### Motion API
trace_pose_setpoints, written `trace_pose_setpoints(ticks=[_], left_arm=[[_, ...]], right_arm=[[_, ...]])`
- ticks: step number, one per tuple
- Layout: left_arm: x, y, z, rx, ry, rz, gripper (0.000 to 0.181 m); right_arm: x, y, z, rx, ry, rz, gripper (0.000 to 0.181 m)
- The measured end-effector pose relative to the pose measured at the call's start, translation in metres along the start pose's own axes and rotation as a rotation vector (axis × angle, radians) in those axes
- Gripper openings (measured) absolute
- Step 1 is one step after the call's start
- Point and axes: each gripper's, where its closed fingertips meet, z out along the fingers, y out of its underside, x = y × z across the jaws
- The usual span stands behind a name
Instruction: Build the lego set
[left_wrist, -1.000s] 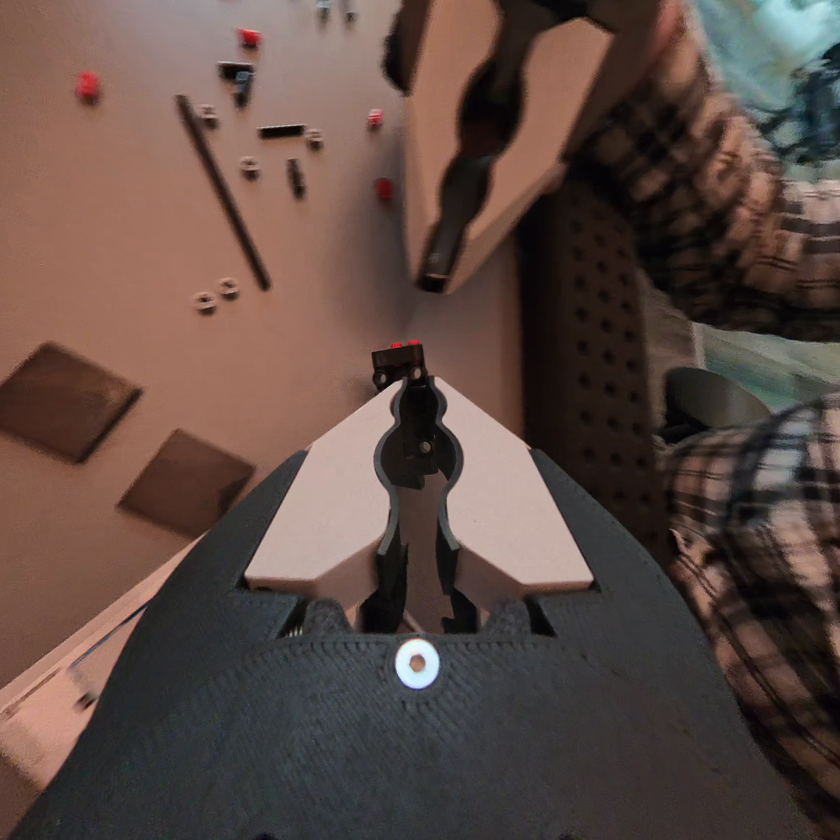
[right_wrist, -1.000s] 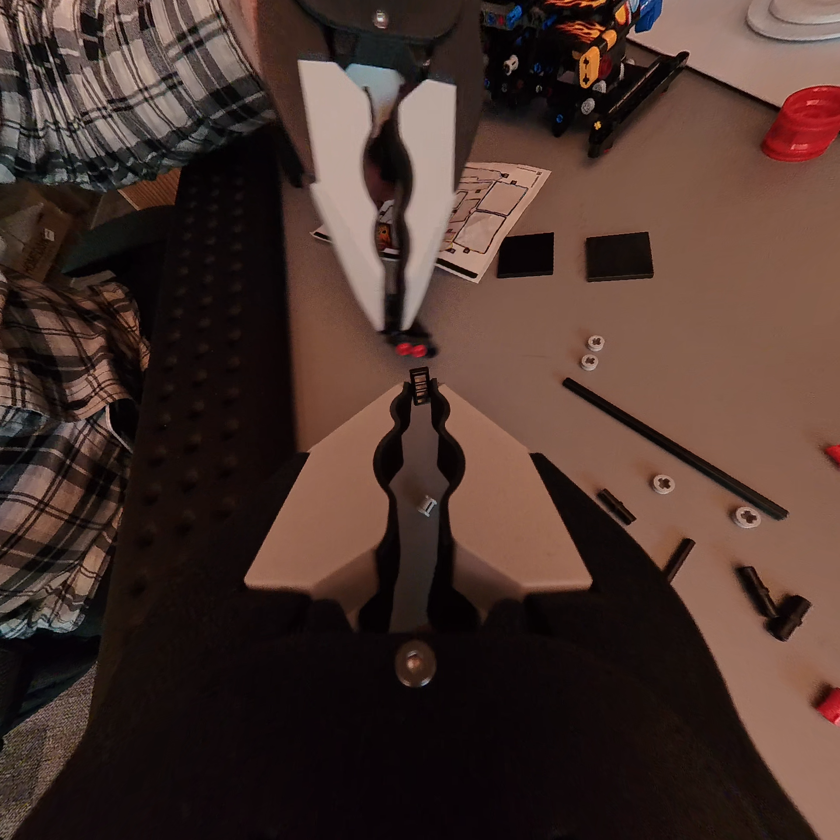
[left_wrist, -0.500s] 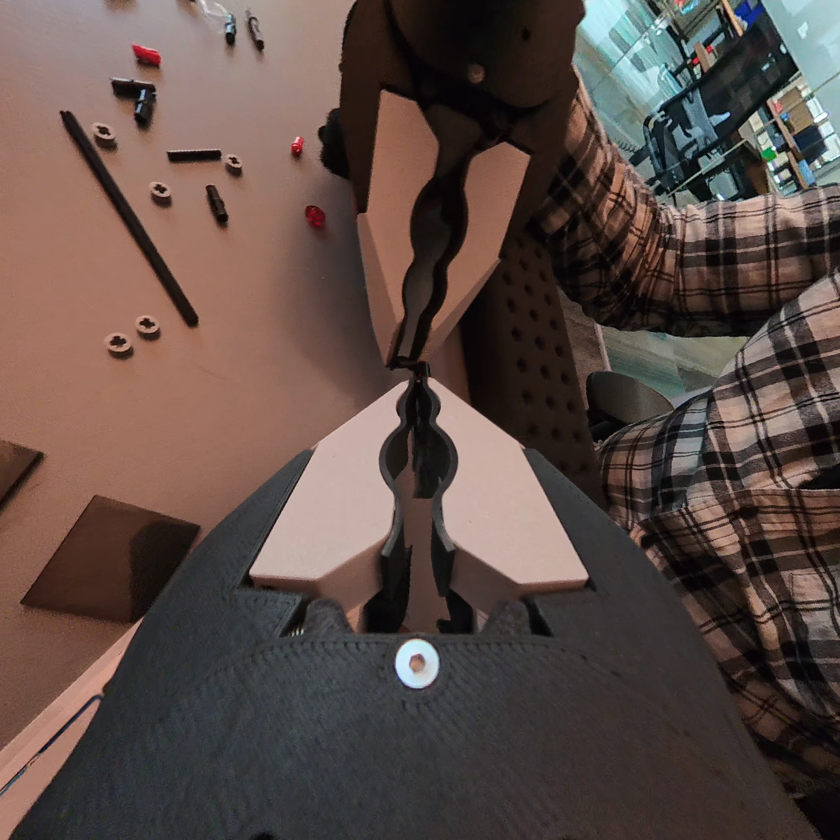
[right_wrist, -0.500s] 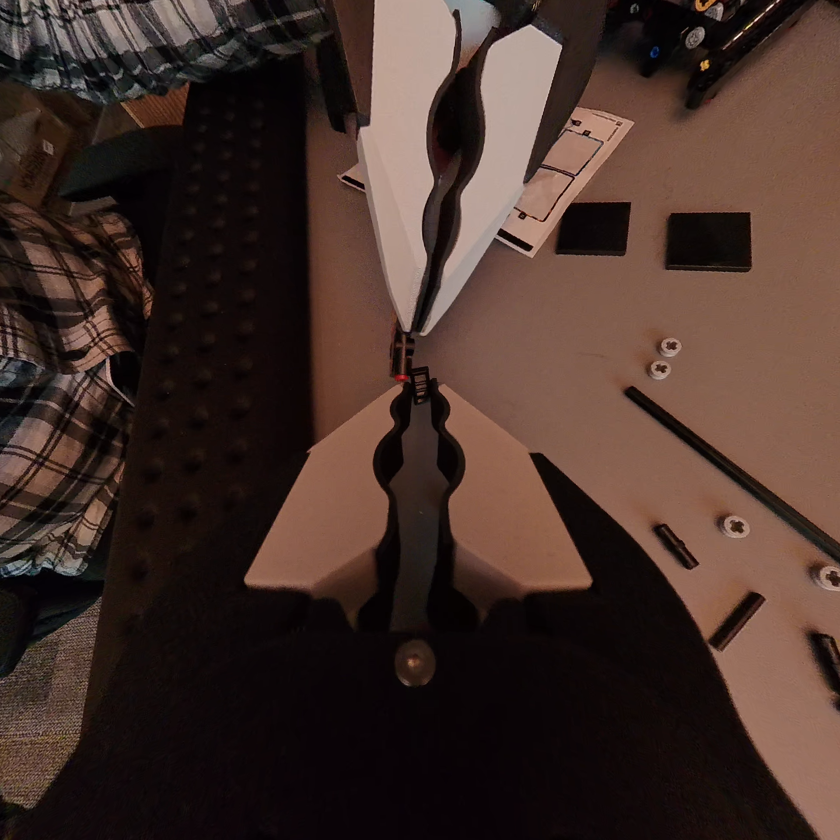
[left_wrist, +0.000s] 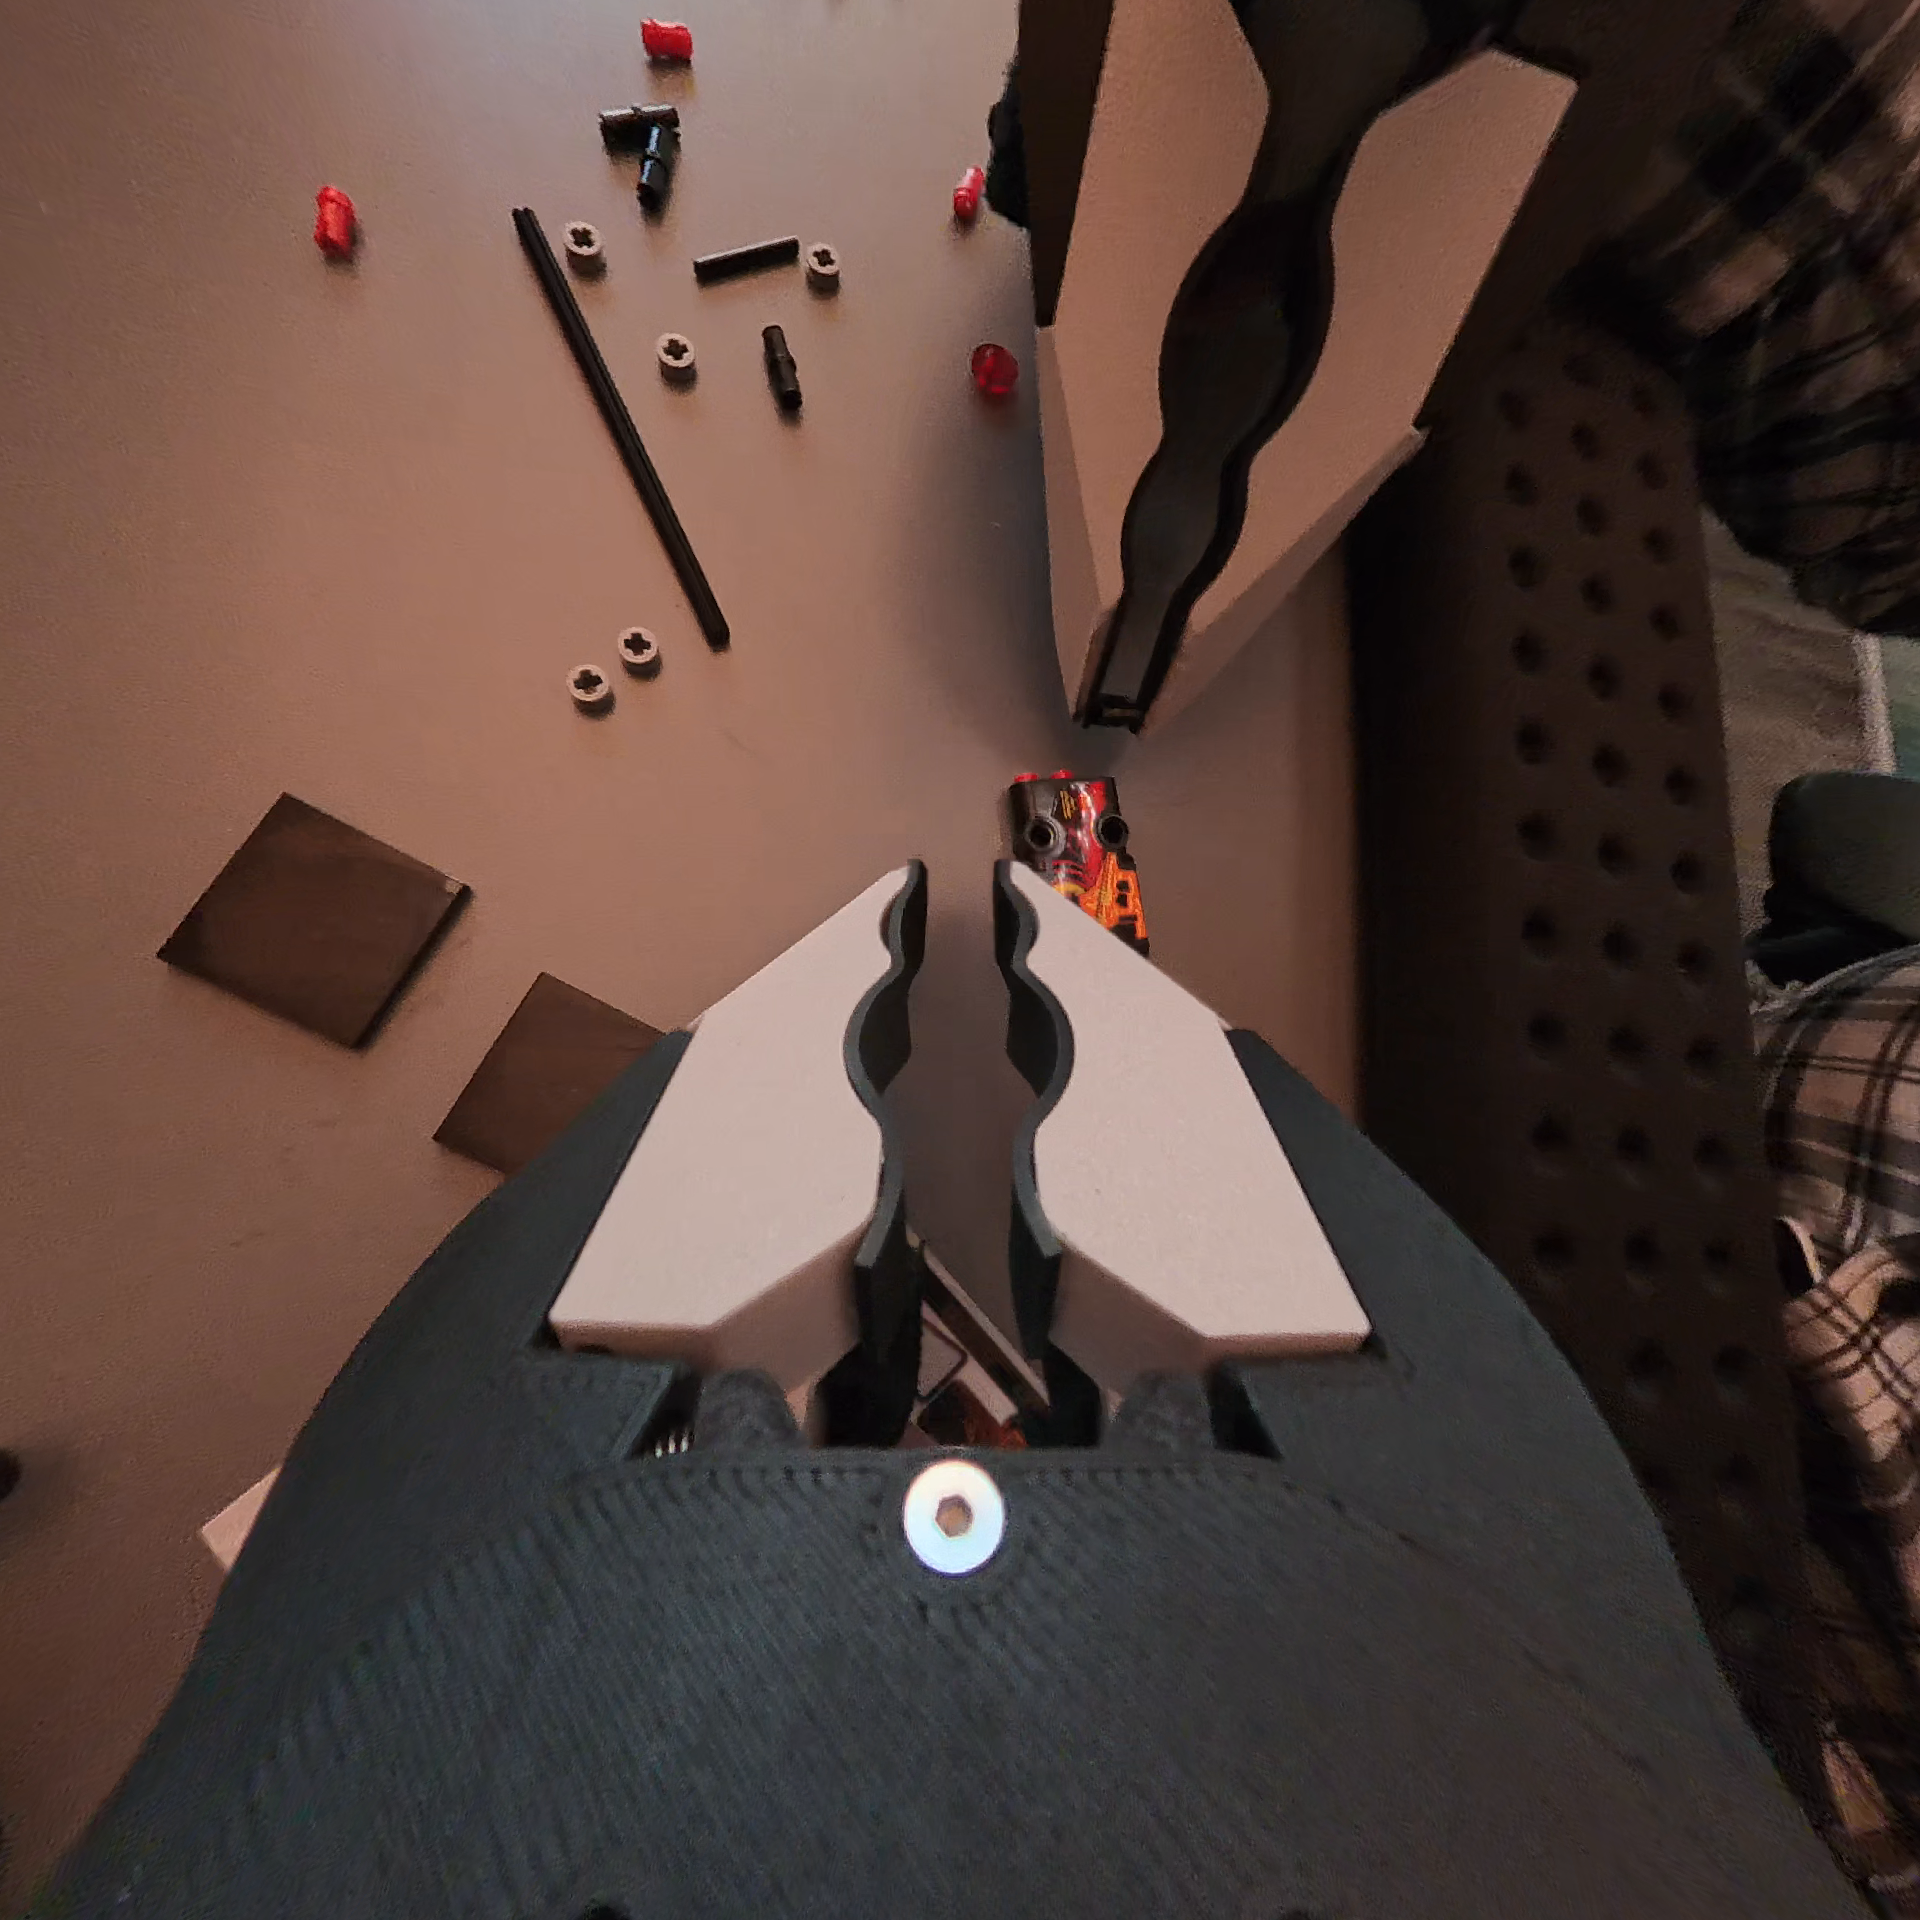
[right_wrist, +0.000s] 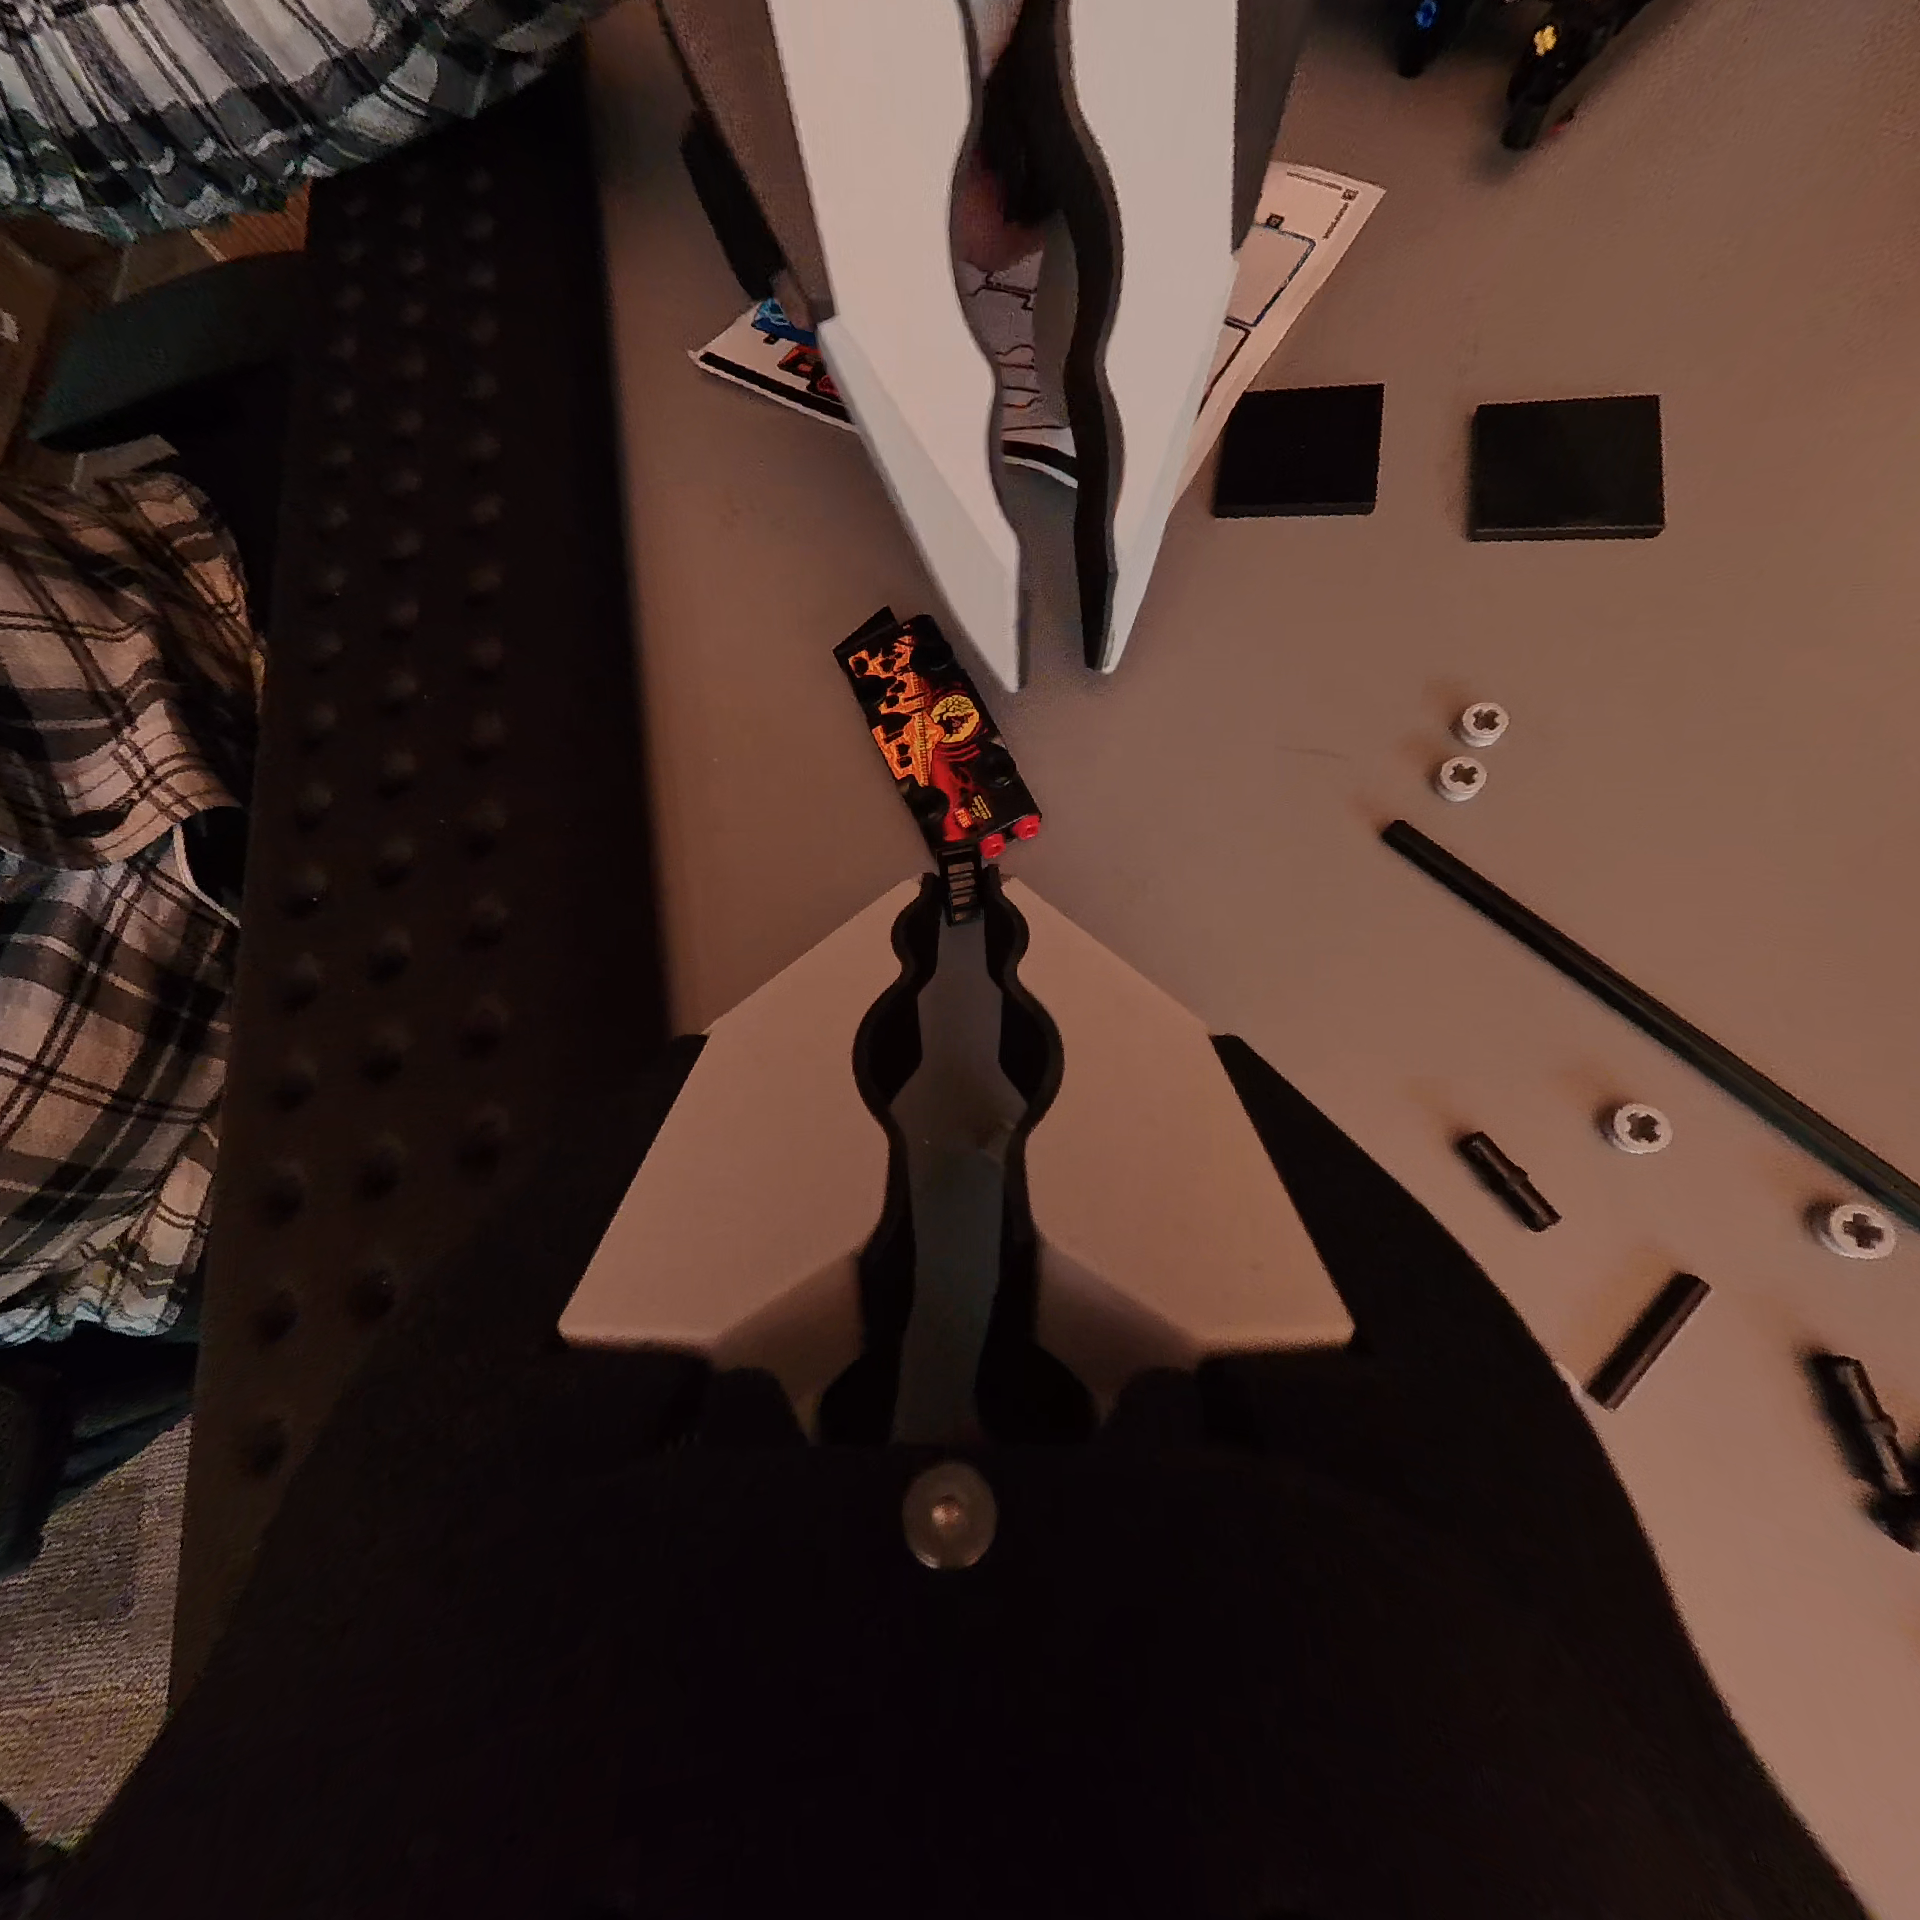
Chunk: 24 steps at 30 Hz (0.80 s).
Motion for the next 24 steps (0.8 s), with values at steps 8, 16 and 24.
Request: trace_pose_setpoints(ticks=[8, 16, 24], left_arm=[[0.015, 0.009, 0.003, -0.082, -0.040, 0.156, 0.026], [0.018, 0.010, 0.003, -0.087, -0.033, 0.191, 0.026], [0.018, 0.012, 0.001, -0.106, -0.057, 0.225, 0.028]], right_arm=[[0.002, 0.003, 0.002, -0.021, -0.010, 0.059, 0.007], [0.005, 0.002, 0.003, -0.024, -0.012, 0.099, 0.008], [0.005, 0.003, 0.000, -0.021, 0.012, 0.050, 0.016]])
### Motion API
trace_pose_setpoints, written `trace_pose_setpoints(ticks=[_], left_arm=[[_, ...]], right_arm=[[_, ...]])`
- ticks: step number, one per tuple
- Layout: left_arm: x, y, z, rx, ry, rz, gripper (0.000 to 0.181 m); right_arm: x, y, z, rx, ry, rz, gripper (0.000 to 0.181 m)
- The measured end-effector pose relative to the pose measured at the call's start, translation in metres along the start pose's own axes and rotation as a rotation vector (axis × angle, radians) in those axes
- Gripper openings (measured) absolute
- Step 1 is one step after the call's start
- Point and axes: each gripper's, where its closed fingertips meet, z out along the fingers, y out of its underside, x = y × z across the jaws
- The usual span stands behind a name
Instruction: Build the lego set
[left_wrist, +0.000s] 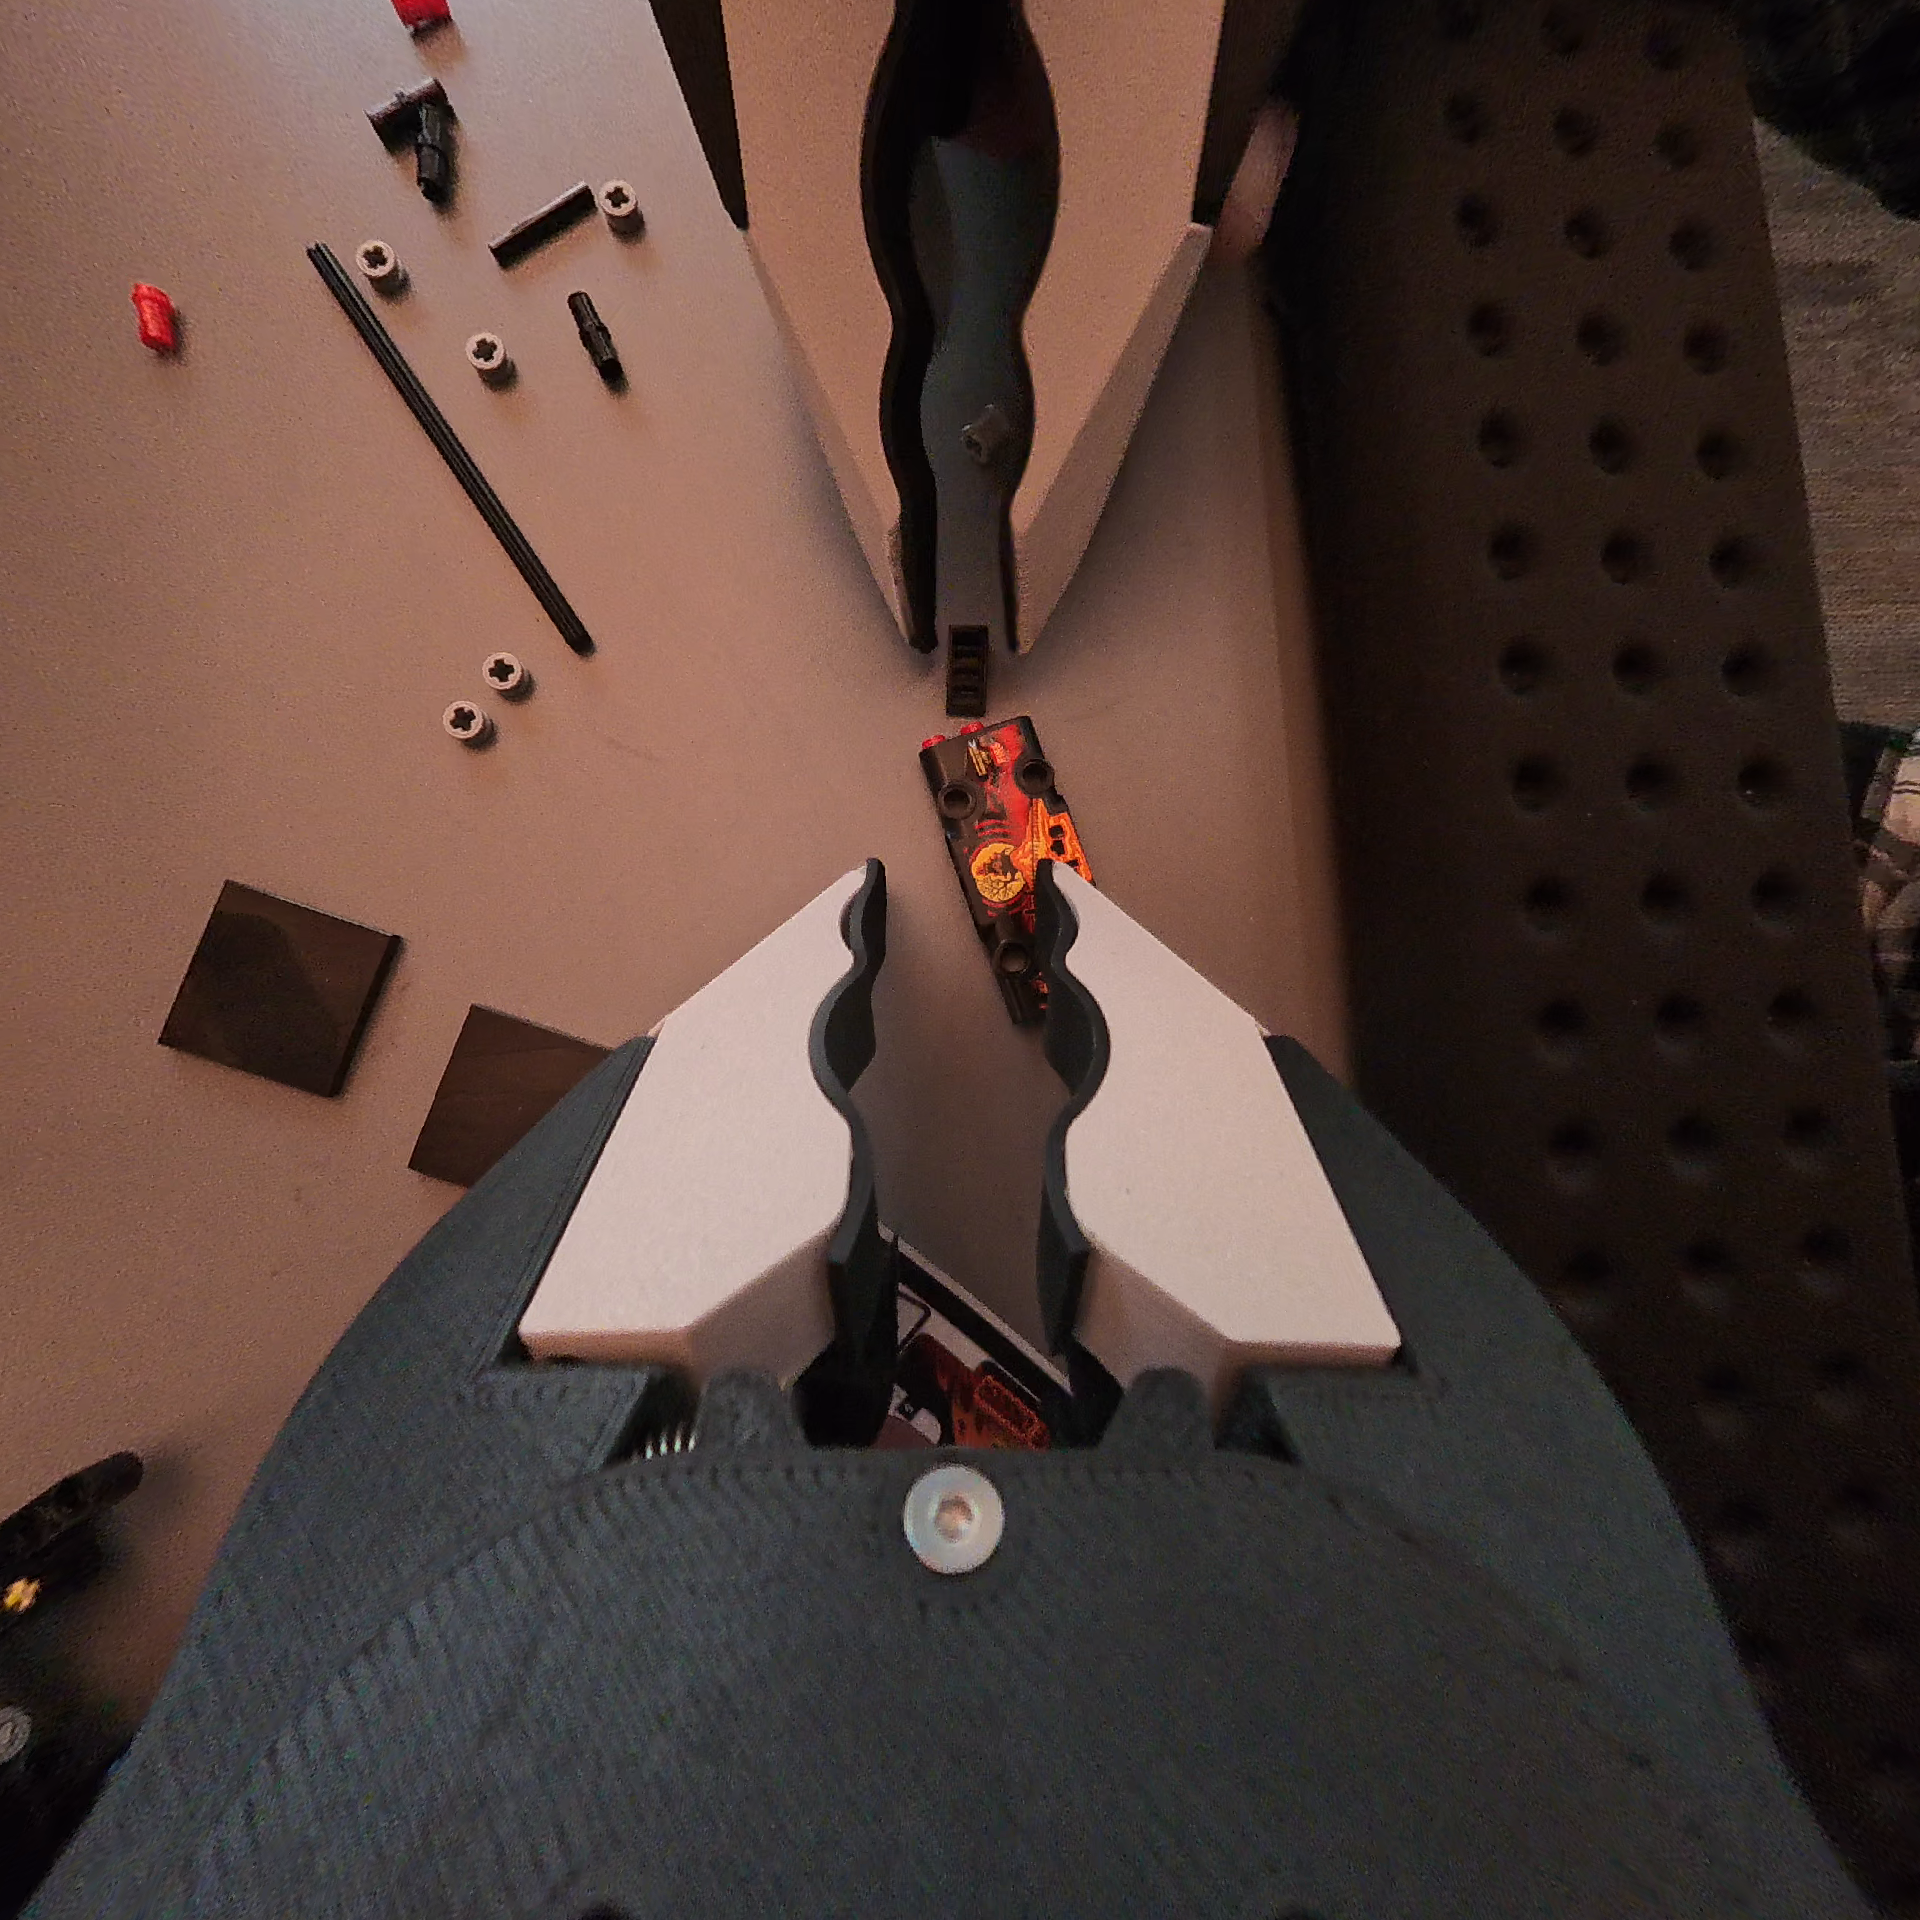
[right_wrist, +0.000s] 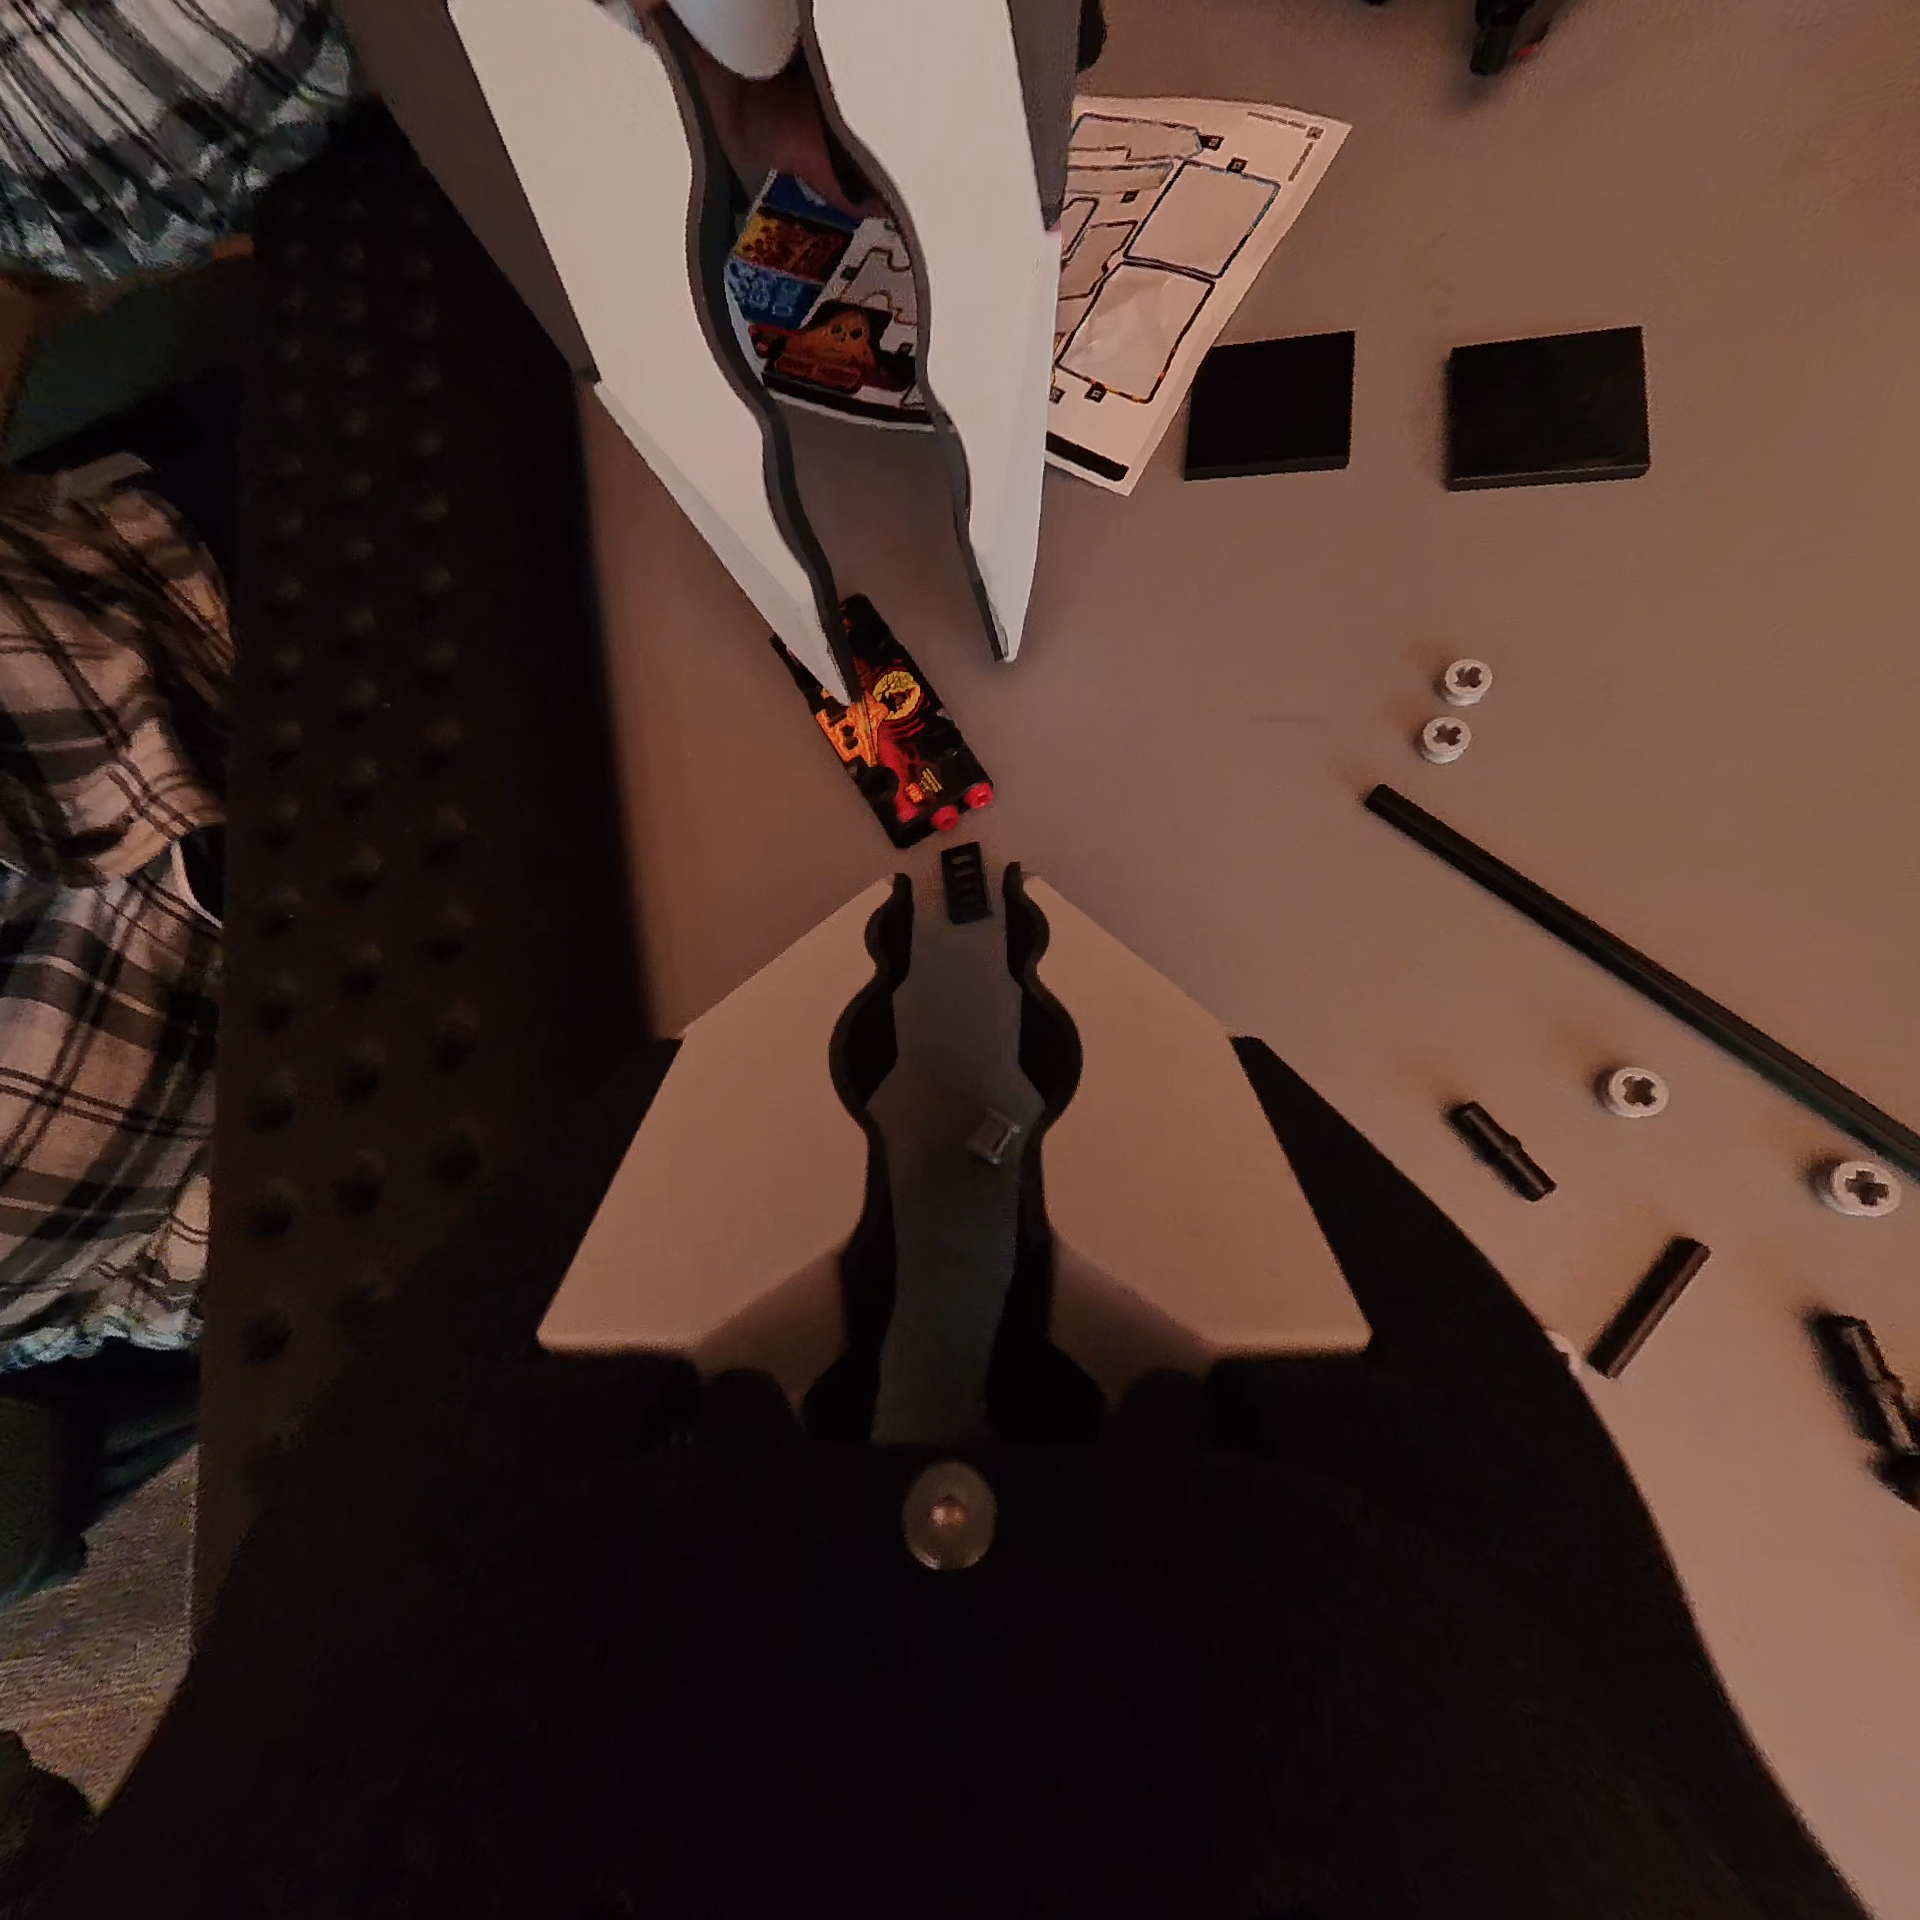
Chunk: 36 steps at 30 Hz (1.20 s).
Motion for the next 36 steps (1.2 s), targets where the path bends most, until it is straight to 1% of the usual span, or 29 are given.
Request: trace_pose_setpoints(ticks=[2, 4, 8, 11, 13, 15, 17, 21, 22, 23, 25, 26, 29, 32, 36], left_arm=[[0.000, 0.001, -0.001, -0.008, -0.006, 0.006, 0.028], [0.001, 0.002, -0.001, -0.016, -0.003, 0.011, 0.027], [0.004, 0.004, -0.002, -0.032, -0.006, 0.019, 0.028], [0.008, 0.005, -0.003, -0.058, -0.012, 0.030, 0.036], [0.008, 0.006, -0.004, -0.083, -0.039, 0.042, 0.043], [0.008, 0.005, -0.004, -0.104, -0.065, 0.053, 0.045], [0.015, 0.005, -0.004, -0.118, -0.050, 0.063, 0.047], [0.029, 0.003, -0.001, -0.121, 0.024, 0.049, 0.050], [0.031, 0.003, 0.000, -0.127, 0.038, 0.040, 0.049], [0.029, 0.007, 0.002, -0.151, 0.027, 0.036, 0.047], [0.026, 0.006, 0.006, -0.153, -0.001, 0.033, 0.037], [0.026, 0.005, 0.007, -0.153, -0.010, 0.032, 0.028], [0.025, 0.005, 0.007, -0.165, -0.042, 0.054, 0.026], [0.018, 0.001, 0.008, -0.130, -0.095, 0.063, 0.025], [-0.012, -0.006, 0.001, -0.062, -0.338, 0.168, 0.024]], right_arm=[[-0.001, 0.001, 0.002, -0.017, 0.012, -0.034, 0.016], [0.001, 0.002, 0.004, -0.036, 0.035, -0.051, 0.007], [-0.002, 0.000, 0.005, -0.030, 0.015, -0.025, 0.006], [-0.006, -0.008, 0.004, 0.010, -0.012, -0.003, 0.006], [-0.006, -0.007, 0.005, 0.003, -0.016, 0.008, 0.006], [-0.006, -0.008, 0.005, 0.006, -0.014, 0.012, 0.006], [-0.006, -0.009, 0.005, 0.014, -0.019, 0.017, 0.006], [-0.007, -0.010, 0.004, 0.022, -0.021, 0.018, 0.006], [-0.007, -0.010, 0.003, 0.026, -0.021, 0.018, 0.006], [-0.007, -0.011, 0.003, 0.028, -0.020, 0.018, 0.006], [-0.007, -0.011, 0.003, 0.030, -0.021, 0.017, 0.006], [-0.007, -0.011, 0.002, 0.031, -0.021, 0.017, 0.006], [-0.006, -0.011, 0.001, 0.042, -0.023, 0.026, 0.006], [-0.004, -0.017, -0.003, 0.085, -0.029, 0.054, 0.006], [0.011, -0.032, -0.018, 0.215, -0.006, 0.161, 0.006]])
